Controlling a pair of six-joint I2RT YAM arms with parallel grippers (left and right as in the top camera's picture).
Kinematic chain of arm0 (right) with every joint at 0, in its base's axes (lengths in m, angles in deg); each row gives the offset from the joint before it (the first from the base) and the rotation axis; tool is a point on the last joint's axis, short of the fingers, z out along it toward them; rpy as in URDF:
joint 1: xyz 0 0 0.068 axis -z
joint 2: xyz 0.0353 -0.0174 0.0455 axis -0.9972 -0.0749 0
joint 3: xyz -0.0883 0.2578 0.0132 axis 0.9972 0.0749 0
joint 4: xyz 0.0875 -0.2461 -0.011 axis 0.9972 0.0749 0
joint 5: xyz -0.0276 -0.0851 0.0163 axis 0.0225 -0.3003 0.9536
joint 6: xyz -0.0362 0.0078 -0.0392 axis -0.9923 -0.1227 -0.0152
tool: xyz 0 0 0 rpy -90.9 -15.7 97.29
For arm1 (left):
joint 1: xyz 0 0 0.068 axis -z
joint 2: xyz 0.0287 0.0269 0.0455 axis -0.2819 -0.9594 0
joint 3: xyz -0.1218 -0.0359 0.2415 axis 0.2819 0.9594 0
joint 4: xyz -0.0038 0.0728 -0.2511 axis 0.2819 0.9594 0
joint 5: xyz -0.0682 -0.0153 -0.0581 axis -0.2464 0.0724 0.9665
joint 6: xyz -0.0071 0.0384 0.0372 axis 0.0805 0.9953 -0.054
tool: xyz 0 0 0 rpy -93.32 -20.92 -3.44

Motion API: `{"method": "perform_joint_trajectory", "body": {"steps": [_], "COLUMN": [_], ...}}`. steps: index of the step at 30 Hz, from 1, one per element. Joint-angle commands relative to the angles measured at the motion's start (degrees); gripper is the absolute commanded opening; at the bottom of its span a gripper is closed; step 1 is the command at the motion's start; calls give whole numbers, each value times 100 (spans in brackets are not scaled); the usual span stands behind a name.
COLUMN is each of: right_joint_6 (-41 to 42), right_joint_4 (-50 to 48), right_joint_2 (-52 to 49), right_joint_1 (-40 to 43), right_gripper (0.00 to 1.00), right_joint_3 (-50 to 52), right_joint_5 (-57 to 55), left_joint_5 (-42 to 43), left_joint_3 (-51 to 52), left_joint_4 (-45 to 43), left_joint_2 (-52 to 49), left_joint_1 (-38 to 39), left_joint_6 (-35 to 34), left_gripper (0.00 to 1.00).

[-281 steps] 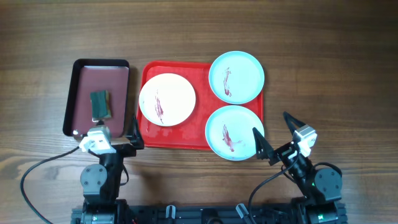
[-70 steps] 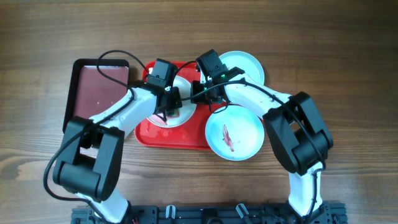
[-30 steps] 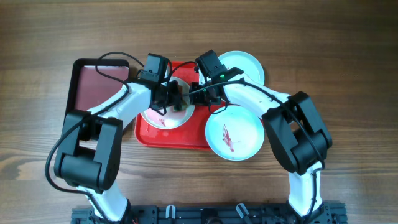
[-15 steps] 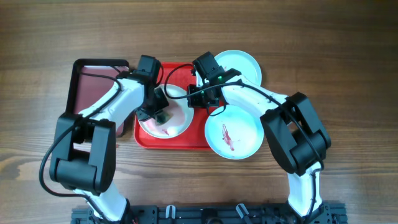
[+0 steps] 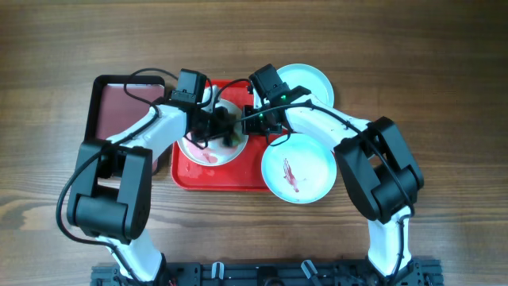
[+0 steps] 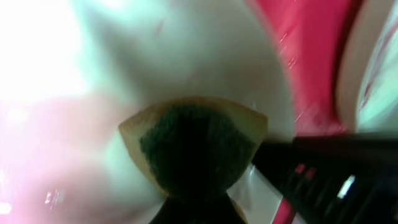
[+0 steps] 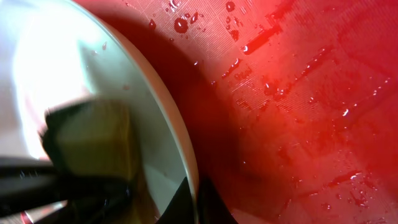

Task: Clean dirty plates on tray and stack at the side
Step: 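Scrub the white plate with the sponge while right gripper holds rim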

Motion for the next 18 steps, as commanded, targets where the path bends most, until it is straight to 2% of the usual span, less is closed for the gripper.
{"method": "perform_joint_trajectory", "body": {"steps": [1, 3, 6, 8, 14, 18], "right_joint_6": [66, 66, 68, 70, 37, -201], "right_joint_4": [31, 31, 26, 26, -79, -247], "right_joint_2": [-153, -153, -153, -153, -153, -153], "right_joint_1": [-17, -17, -17, -17, -13, 7], "right_gripper": [4, 4, 4, 4, 4, 4], "right_joint_3": [-70, -70, -70, -70, -70, -70], "right_joint_5": [2, 2, -2, 0, -44, -170], "left_joint_5": [-601, -940, -1543, -1814, -1847, -1818], "left_joint_3": [39, 39, 31, -153, -1510, -2319], "left_joint_4": [-634, -767, -415, 391, 2750, 3543], "left_joint_2": [-107, -107, -107, -107, -85, -85], "left_joint_1": [24, 17, -55, -216, -444, -442], "left_joint_6": [-153, -179, -632, -890, -837, -839], "left_gripper": [4, 4, 4, 4, 4, 4]}}
